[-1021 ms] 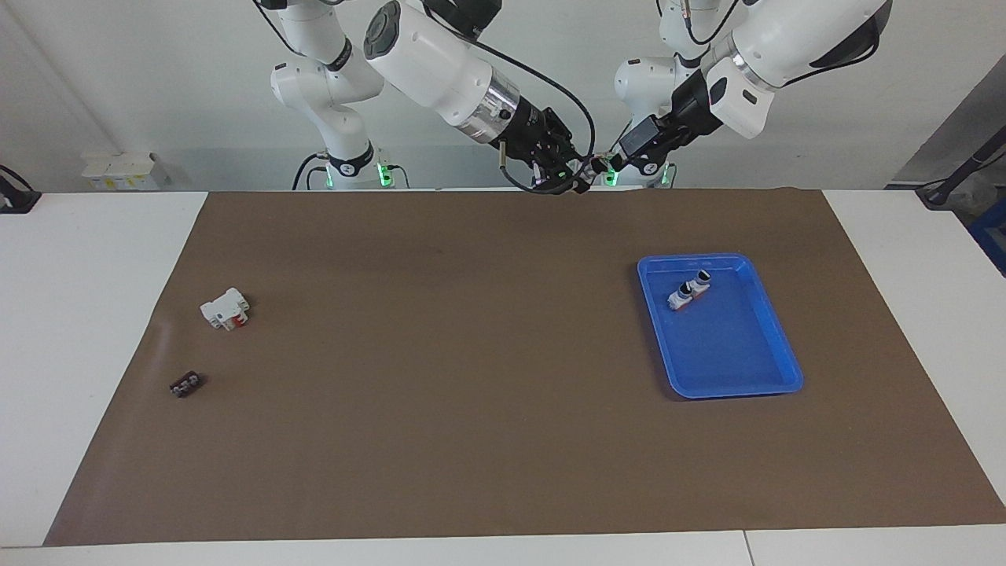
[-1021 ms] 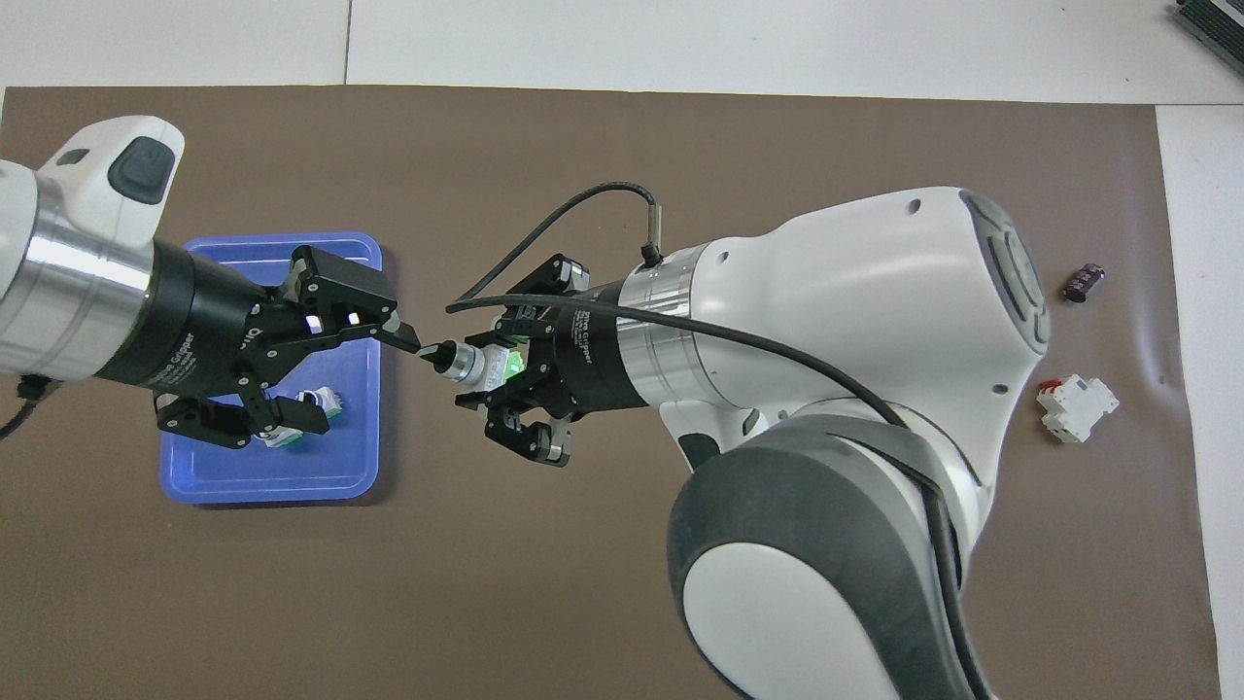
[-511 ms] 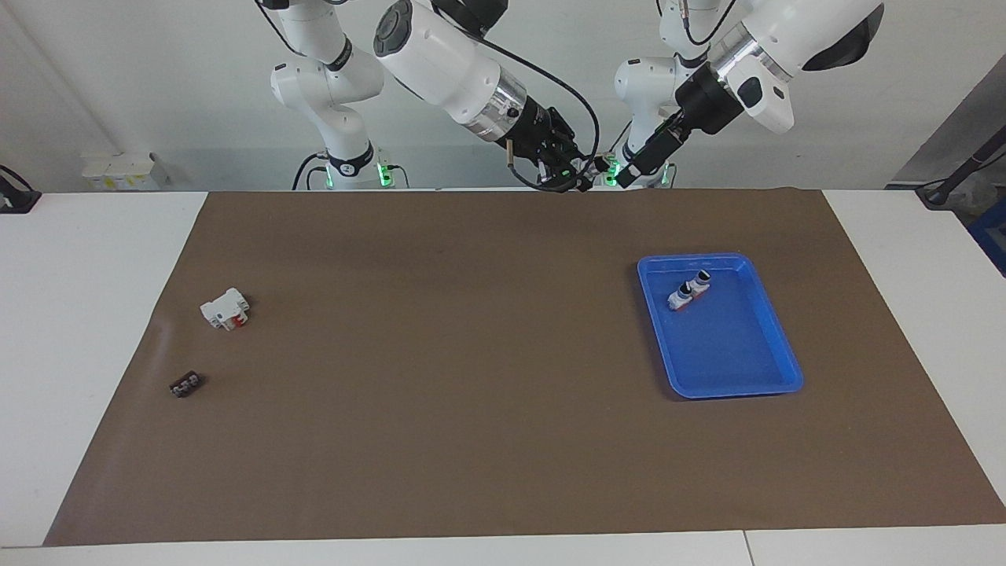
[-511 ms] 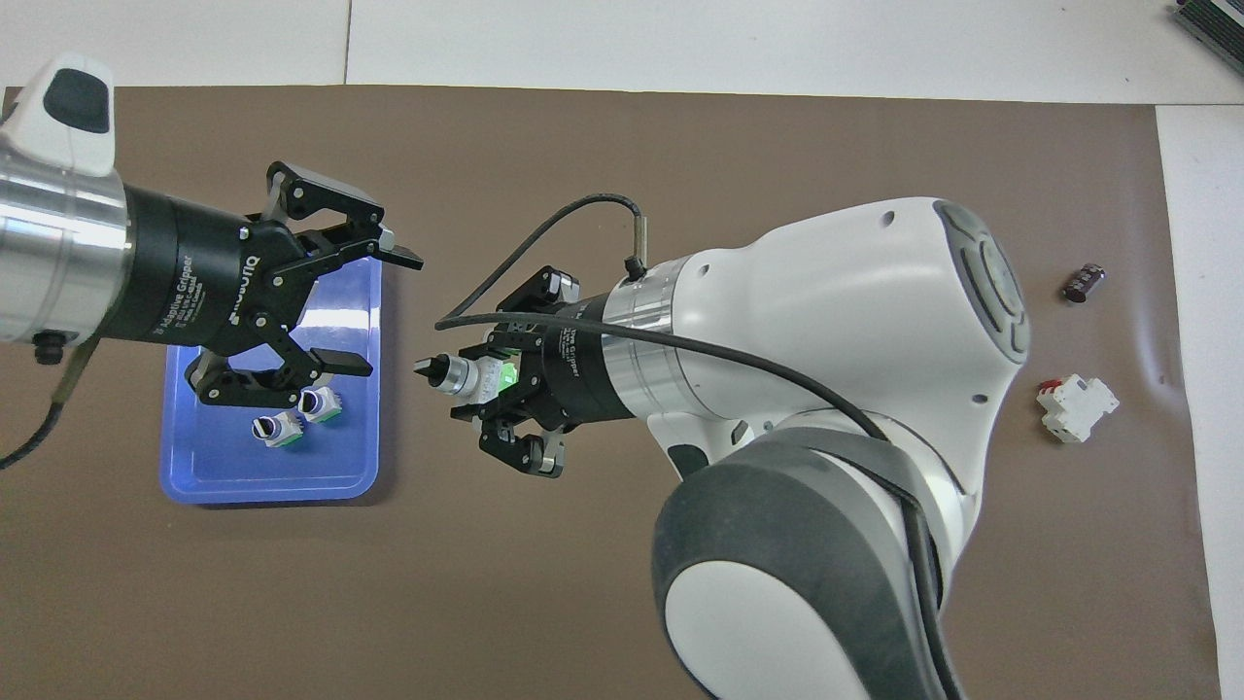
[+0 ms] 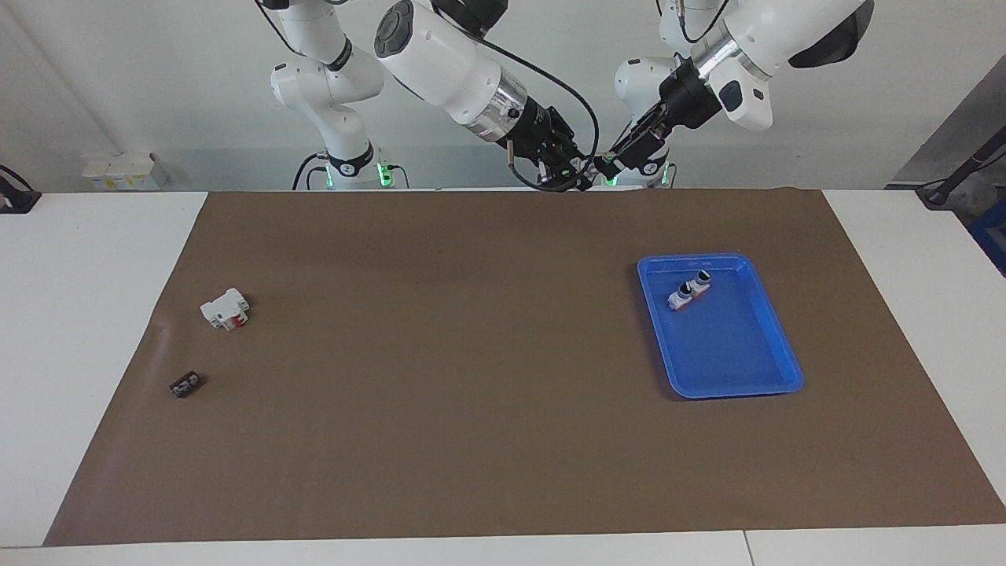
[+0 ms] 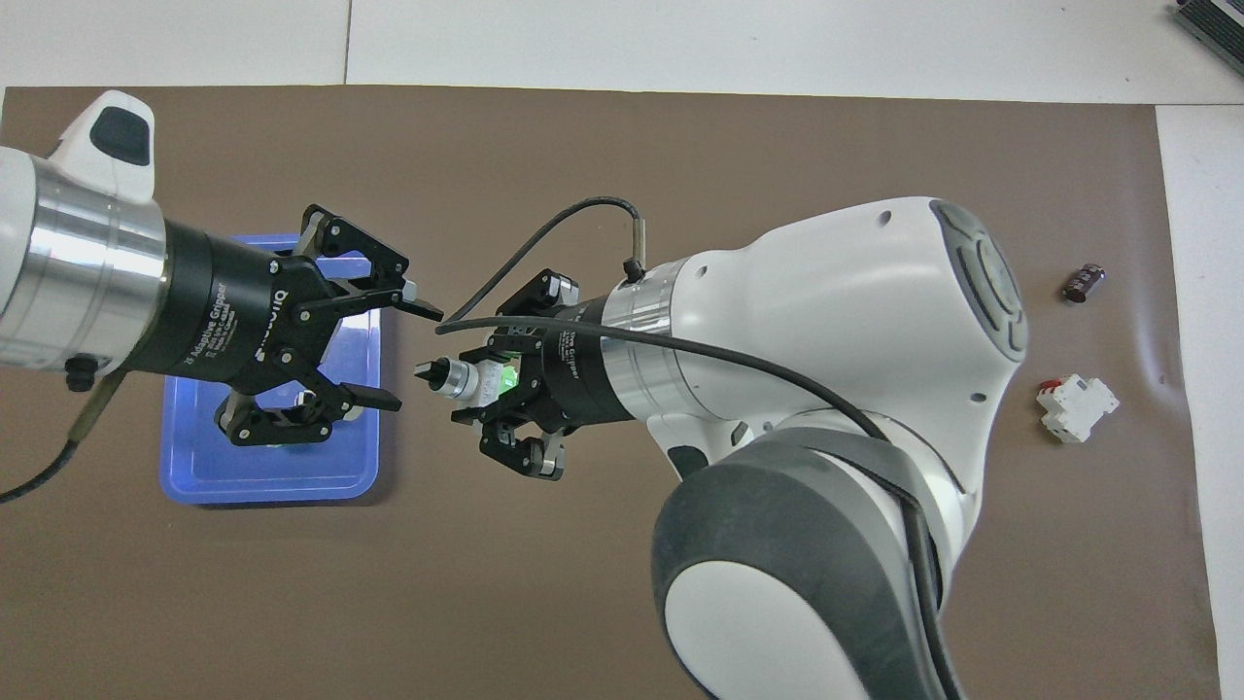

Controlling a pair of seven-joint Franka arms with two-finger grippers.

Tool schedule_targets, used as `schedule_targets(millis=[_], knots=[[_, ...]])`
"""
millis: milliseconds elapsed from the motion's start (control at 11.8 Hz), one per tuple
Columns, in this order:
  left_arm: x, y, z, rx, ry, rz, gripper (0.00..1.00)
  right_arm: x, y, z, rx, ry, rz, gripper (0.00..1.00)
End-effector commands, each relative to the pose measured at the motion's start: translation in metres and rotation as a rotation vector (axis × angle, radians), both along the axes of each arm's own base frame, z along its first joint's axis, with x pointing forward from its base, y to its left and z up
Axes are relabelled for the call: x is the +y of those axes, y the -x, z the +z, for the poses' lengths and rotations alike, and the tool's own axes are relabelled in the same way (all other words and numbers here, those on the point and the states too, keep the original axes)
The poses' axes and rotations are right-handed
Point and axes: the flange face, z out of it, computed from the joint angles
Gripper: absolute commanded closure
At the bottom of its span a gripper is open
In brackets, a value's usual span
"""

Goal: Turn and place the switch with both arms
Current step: 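Close the left gripper on the switch held by the right gripper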

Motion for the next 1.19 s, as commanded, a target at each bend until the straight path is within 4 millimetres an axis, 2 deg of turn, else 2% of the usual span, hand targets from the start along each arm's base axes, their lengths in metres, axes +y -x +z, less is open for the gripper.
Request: schedule_targets(millis=[0,340,511,766,851,936,1021,1106], knots=[[-0.003,0.010,-0.001,0.063,0.004,0.058,0.49,-0.003,0.003,0.003,0.005,0.021,-0.008,1.00],[-0.003,0.014,-0.001,0.085,0.019,0.095,0.58,-0.004,0.003,0.003,0.005,0.021,-0.009,1.00],[0.000,0.015,-0.002,0.155,0.028,0.186,0.69,-0.004,0.003,0.003,0.006,0.022,-0.008,1.00],[0.001,0.020,-0.009,0.179,0.025,0.198,0.74,-0.004,0.003,0.003,0.005,0.021,-0.009,1.00],[0.003,0.018,-0.010,0.179,0.024,0.202,0.78,-0.004,0.003,0.003,0.005,0.021,-0.009,1.00],[0.004,0.018,-0.008,0.173,0.025,0.204,0.91,-0.004,0.003,0.003,0.005,0.023,-0.008,1.00],[0.004,0.018,-0.009,0.175,0.024,0.202,0.92,-0.004,0.003,0.003,0.006,0.022,-0.008,1.00],[0.004,0.018,-0.009,0.175,0.024,0.200,0.98,-0.004,0.003,0.003,0.006,0.022,-0.008,1.00]])
